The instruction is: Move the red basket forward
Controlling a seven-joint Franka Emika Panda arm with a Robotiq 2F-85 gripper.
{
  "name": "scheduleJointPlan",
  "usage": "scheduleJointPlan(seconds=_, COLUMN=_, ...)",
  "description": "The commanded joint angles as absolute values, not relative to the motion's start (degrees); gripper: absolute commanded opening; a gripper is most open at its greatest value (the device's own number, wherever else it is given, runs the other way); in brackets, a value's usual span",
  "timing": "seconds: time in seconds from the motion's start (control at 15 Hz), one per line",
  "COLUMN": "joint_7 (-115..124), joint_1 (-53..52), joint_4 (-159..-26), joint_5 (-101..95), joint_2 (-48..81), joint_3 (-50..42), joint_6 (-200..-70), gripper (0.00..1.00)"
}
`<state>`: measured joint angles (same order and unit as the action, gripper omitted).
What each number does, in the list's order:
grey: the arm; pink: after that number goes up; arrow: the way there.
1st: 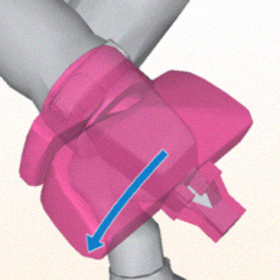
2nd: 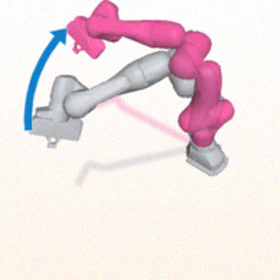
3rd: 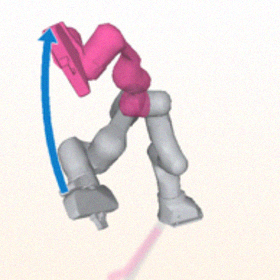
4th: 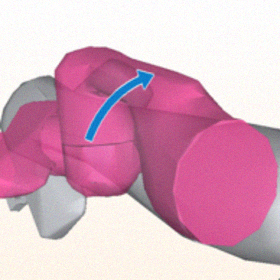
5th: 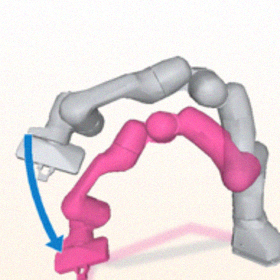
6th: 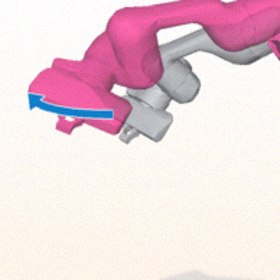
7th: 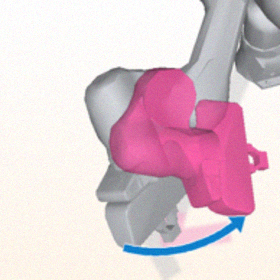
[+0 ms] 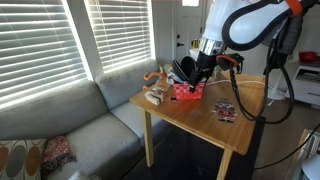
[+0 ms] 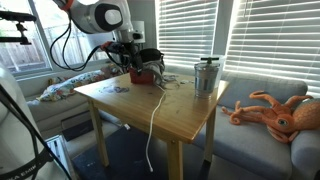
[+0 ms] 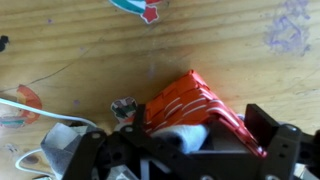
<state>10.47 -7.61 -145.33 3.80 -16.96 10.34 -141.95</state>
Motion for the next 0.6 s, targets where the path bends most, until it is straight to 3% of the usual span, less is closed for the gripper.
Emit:
scheduleJointPlan(seconds=0.0, joint_7=8.72, joint_1=-8.45, joint_4=-144.42, joint_5=5.94, joint_2=-14.80, joint_3=9.35, joint_6=-146.69, gripper=1.00)
scheduleJointPlan(seconds=0.53, joint_7=9.35, joint_1=-8.00, joint_4=-141.39, joint_5=5.29, joint_2=-9.96, joint_3=9.36, joint_6=-153.51, gripper=1.00)
